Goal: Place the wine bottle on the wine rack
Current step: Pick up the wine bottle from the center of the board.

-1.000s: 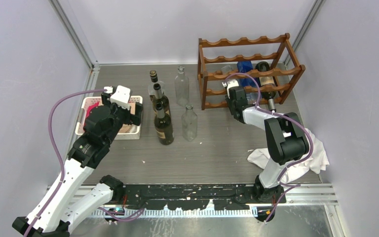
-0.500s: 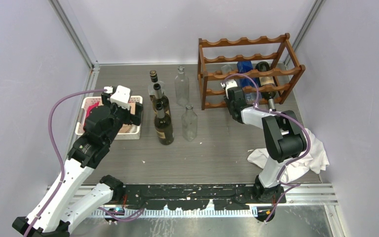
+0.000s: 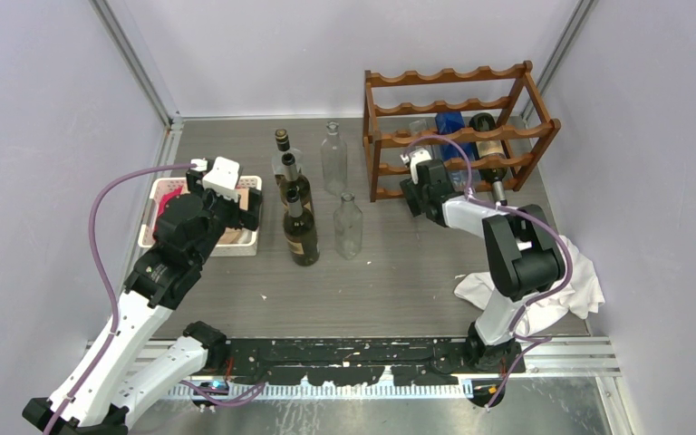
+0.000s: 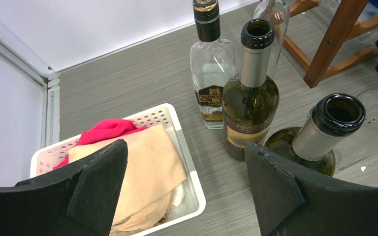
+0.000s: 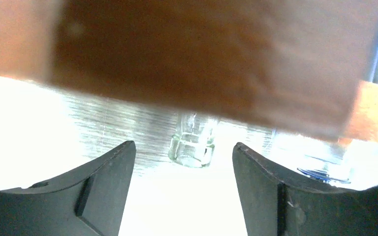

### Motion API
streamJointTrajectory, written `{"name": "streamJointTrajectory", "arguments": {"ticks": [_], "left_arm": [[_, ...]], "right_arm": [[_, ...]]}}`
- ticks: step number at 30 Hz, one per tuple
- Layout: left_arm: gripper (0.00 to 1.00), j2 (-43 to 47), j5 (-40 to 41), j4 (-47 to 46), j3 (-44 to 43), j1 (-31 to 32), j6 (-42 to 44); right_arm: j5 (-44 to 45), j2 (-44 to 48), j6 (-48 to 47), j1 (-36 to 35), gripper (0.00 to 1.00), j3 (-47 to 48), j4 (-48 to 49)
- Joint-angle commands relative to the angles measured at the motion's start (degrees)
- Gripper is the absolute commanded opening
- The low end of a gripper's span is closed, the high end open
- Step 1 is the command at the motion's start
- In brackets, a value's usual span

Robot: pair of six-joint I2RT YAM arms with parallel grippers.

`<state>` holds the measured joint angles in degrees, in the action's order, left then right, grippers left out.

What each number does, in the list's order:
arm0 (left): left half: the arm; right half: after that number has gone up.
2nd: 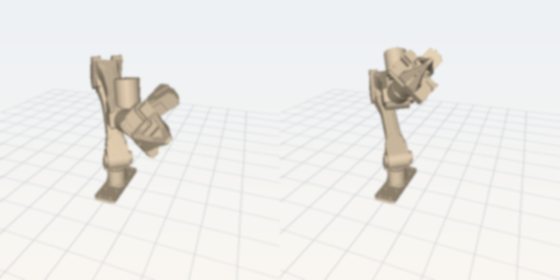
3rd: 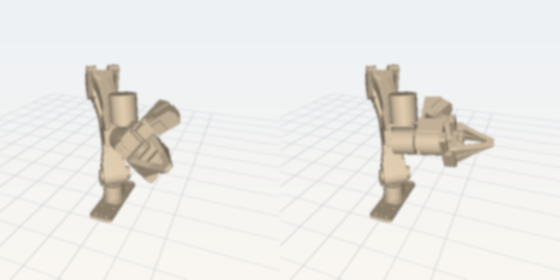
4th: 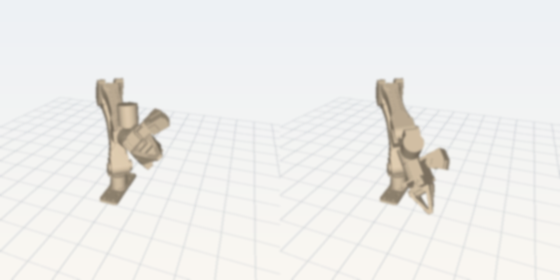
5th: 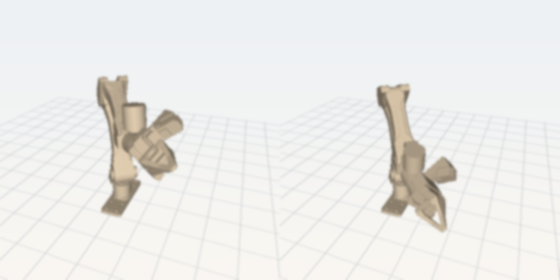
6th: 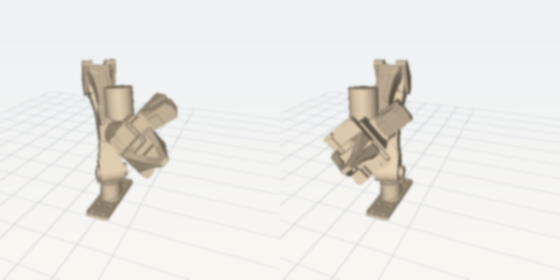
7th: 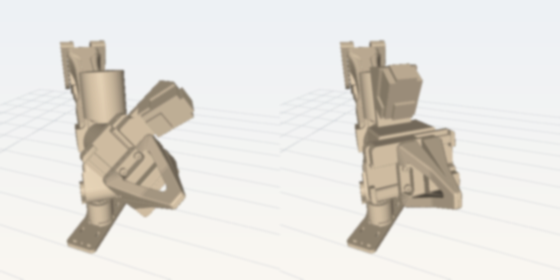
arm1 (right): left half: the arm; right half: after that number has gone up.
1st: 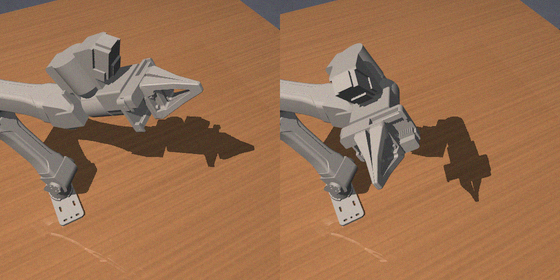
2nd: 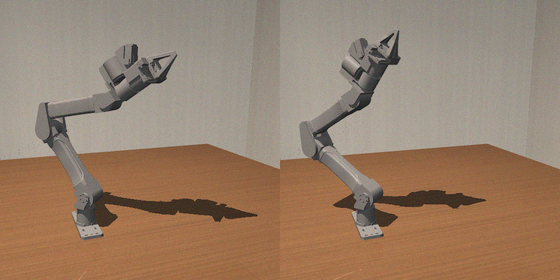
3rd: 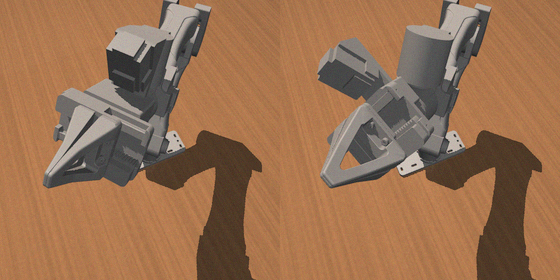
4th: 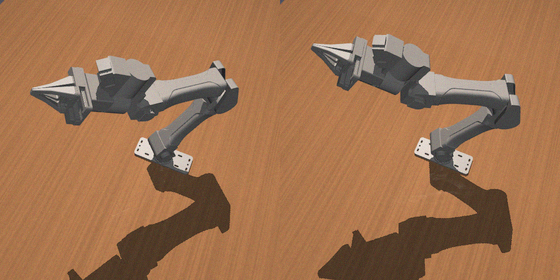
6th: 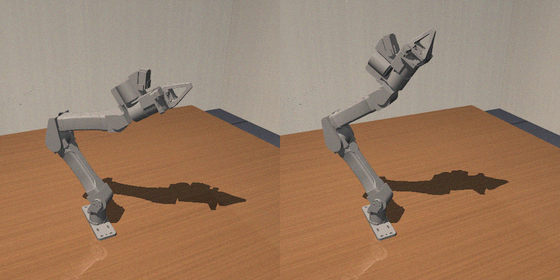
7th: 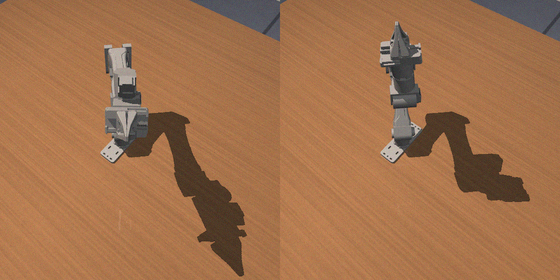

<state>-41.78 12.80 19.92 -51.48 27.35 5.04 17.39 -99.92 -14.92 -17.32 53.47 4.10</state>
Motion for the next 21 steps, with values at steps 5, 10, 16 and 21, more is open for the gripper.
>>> {"name": "streamJointTrajectory", "arguments": {"ticks": [5, 10, 16, 21], "left_arm": [[0.88, 0.62, -0.49, -3.84, -0.12, -0.2, 0.46], [0.88, 0.89, -0.58, -3.86, -0.11, -0.2, 0.5], [0.88, 0.95, -1.31, -3.89, -0.11, -0.2, 0.33], [0.88, 0.92, -1.28, -3.92, -0.11, -0.2, 0.32]], "right_arm": [[-10.77, 10.5, -2.11, 1.33, 0.78, 2.35, -11.78], [-21.83, 12.56, -8.03, 5.66, 0.58, 4.77, -21.68], [-26.33, 8.33, -20.02, 7.92, 0.27, 6.68, -27.35], [-24.94, 4.54, -23.2, 7.95, 0.15, 7.22, -24.97]]}}
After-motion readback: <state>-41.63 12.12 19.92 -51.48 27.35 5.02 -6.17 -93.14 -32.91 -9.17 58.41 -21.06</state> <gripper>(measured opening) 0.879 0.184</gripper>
